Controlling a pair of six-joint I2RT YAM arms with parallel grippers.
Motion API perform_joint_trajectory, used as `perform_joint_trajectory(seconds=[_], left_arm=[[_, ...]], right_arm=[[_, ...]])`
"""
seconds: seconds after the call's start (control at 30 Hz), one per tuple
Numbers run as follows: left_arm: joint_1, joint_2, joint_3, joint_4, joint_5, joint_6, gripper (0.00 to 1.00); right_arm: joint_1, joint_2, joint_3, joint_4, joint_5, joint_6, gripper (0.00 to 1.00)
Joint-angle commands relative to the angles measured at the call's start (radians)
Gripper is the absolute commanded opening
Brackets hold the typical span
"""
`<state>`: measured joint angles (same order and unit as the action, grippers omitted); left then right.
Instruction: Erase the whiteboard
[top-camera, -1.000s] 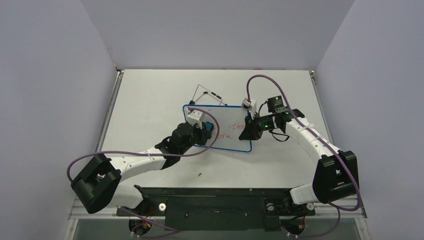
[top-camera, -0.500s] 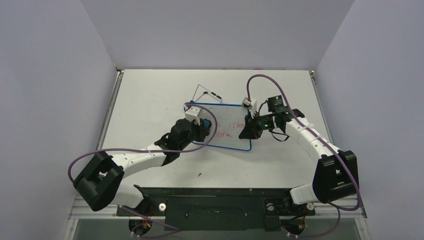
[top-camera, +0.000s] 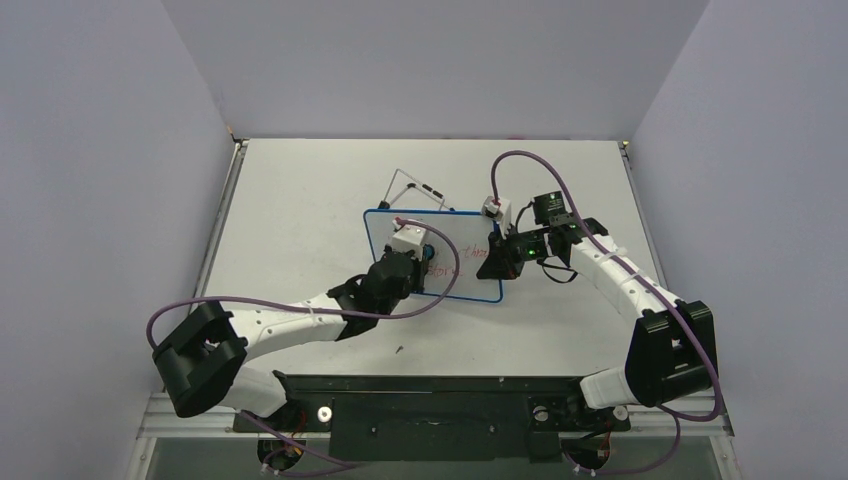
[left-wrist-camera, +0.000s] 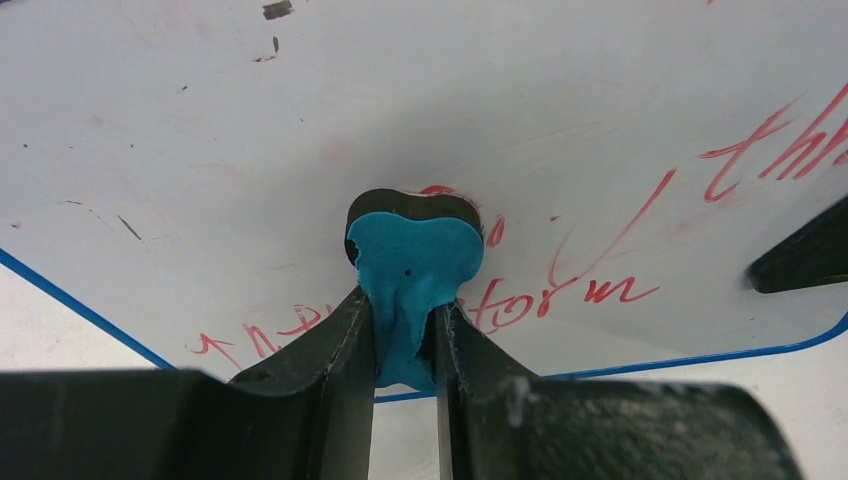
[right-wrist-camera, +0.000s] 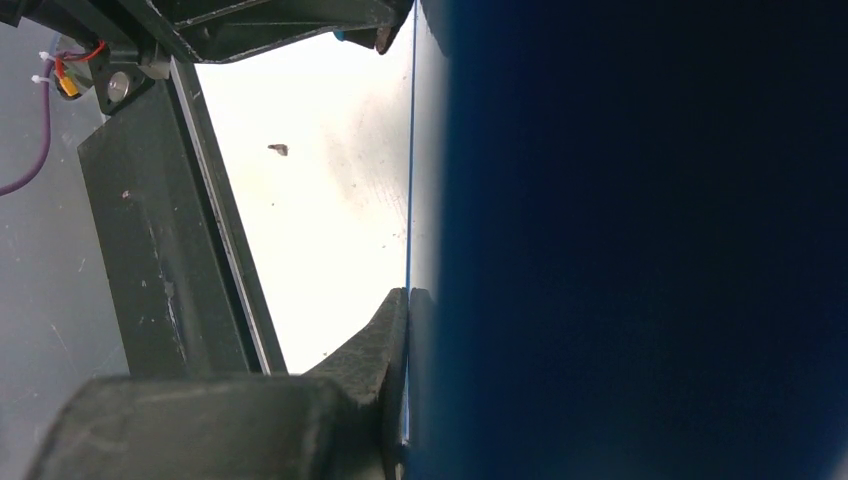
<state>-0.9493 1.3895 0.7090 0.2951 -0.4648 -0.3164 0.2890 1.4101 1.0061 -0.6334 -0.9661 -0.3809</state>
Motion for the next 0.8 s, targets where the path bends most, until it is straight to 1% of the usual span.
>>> perform_joint_trajectory(seconds=[0.0,0.17,0.3,0.47,0.57,0.67,0.77], left_arm=[[-0.01,-0.016,0.077,0.007,-0.062,0.021,0.0],[-0.031,-0.005,0.124,-0.007,-0.016,0.025,0.0],[-0.022,0.0,0.096,0.006,-0.036,0.003,0.0],[0.087,-0.072,0.012,0.018,0.002,-0.077,0.0],[0.124,-0.093,-0.006,0.018,0.041,-0.106,0.0],[0.121,-0.095,-0.002,0.027,0.079,-0.134,0.0],[0.075,-0.082,0.009,0.045,0.081,-0.156,0.0]], right_arm=[[0.033,0.019,-0.012,-0.129,0.036,-0.047,0.0],[0.033,0.013,-0.011,-0.129,0.036,-0.047,0.0],[0.033,0.01,-0.011,-0.129,0.034,-0.047,0.0],[0.034,0.006,-0.011,-0.13,0.034,-0.047,0.0],[0.033,0.003,-0.01,-0.129,0.032,-0.048,0.0],[0.033,0.002,-0.009,-0.129,0.033,-0.049,0.0],[0.033,0.0,-0.01,-0.13,0.033,-0.049,0.0]])
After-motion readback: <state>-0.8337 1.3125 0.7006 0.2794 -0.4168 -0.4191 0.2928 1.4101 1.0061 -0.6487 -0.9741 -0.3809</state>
